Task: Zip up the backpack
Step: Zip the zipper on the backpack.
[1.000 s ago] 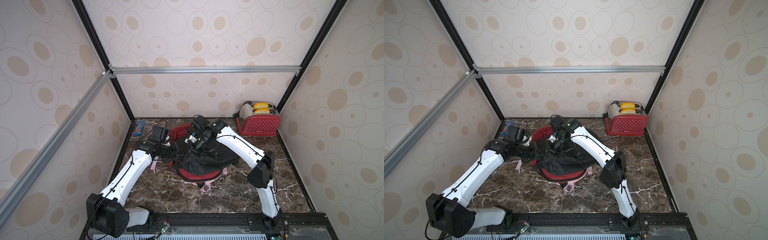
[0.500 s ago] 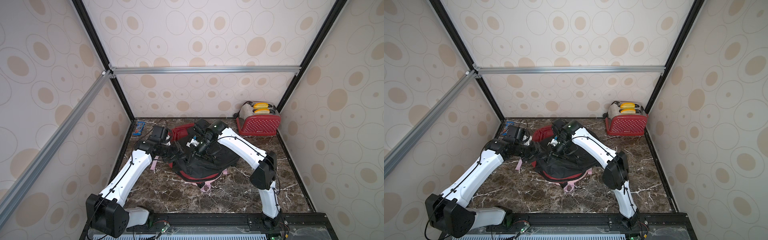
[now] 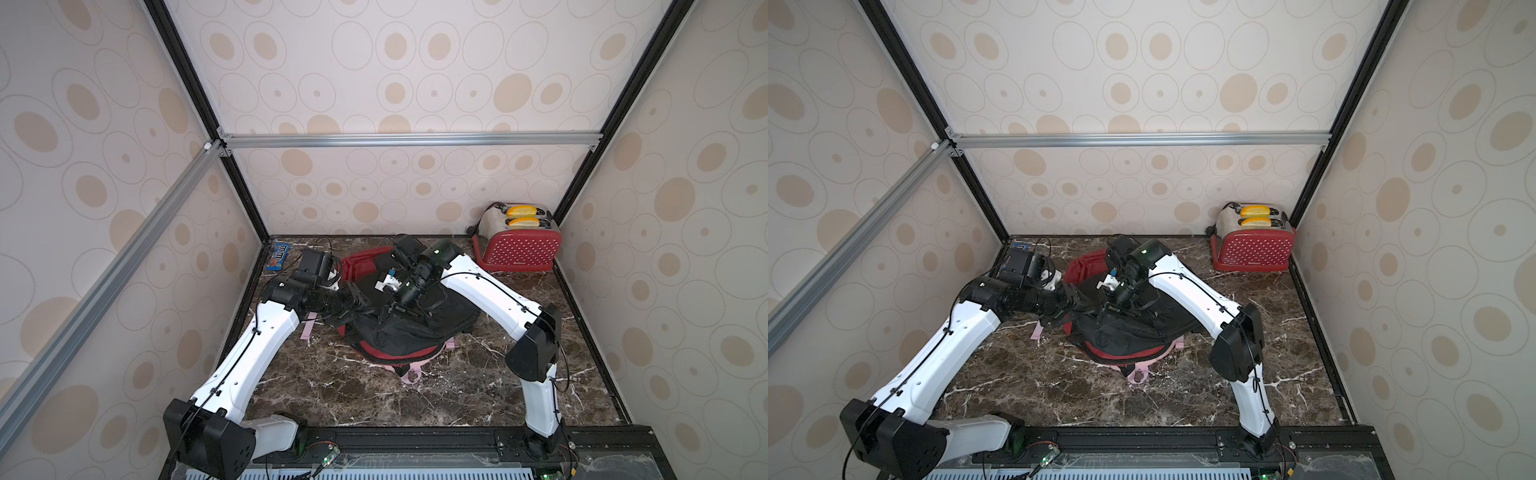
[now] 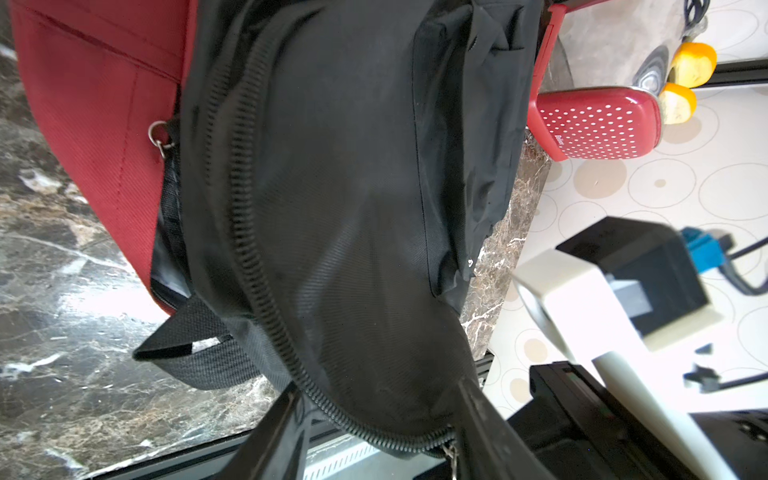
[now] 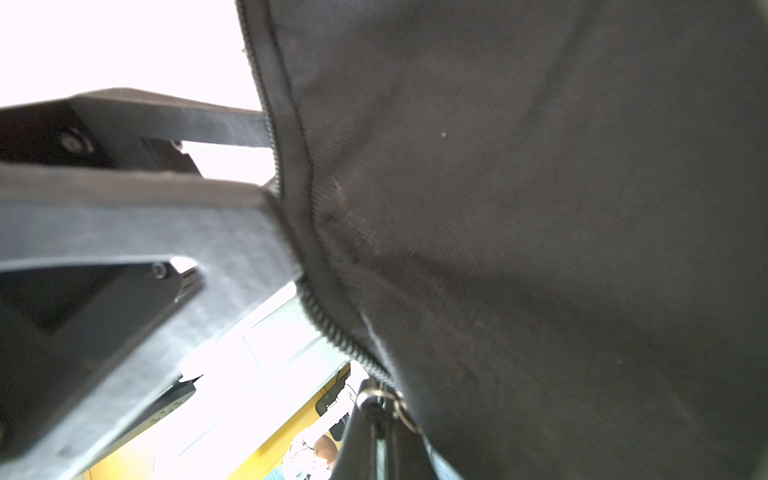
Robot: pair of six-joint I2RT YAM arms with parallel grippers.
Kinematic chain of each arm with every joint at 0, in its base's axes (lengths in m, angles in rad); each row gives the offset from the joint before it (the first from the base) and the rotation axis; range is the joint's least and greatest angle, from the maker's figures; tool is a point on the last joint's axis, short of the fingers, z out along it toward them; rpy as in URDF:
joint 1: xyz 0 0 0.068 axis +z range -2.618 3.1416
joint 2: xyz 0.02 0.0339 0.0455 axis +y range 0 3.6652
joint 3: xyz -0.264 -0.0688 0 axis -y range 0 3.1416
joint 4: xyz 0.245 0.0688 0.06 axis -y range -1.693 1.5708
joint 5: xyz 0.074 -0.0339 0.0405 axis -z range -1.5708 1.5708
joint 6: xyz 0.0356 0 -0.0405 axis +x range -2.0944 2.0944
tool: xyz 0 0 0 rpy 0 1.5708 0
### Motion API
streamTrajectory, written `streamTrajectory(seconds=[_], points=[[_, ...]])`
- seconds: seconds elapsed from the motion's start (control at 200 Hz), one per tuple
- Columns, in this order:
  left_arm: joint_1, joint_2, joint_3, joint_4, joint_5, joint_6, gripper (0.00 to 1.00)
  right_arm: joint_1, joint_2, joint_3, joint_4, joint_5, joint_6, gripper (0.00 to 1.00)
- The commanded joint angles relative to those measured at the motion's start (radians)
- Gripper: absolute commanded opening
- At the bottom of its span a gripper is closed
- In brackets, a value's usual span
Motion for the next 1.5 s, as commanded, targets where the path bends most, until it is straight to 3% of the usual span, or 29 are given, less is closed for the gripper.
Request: streamTrajectory(seconds=[0.0, 0.416, 0.636, 0.756, 0.911, 1.272, 1.492], points=[[-0.007, -0.004, 0.020, -0.002, 0.023, -0.010, 0.58, 0.002, -0.062, -0.021, 0.008, -0.024, -0.026, 0.00], [-0.025, 0.009, 0.005, -0.031, 0.023, 0.008, 0.58, 0.008, -0.083, -0.006, 0.068, -0.111, -0.038, 0.00], [-0.024, 0.022, 0.015, -0.034, 0.004, 0.025, 0.36, 0.014, -0.095, -0.025, 0.035, -0.104, -0.064, 0.00], [-0.024, 0.031, 0.039, -0.043, -0.014, 0.032, 0.11, 0.014, -0.106, -0.044, 0.023, -0.100, -0.077, 0.00], [-0.025, 0.033, 0.047, -0.038, -0.020, 0.029, 0.00, 0.014, -0.106, -0.042, 0.036, -0.103, -0.060, 0.00], [-0.028, 0.010, 0.035, 0.004, -0.018, -0.005, 0.00, 0.021, -0.031, 0.030, 0.183, -0.071, 0.153, 0.00], [-0.039, 0.006, 0.038, 0.020, -0.027, -0.022, 0.00, 0.032, 0.067, 0.202, 0.086, -0.067, 0.154, 0.00]])
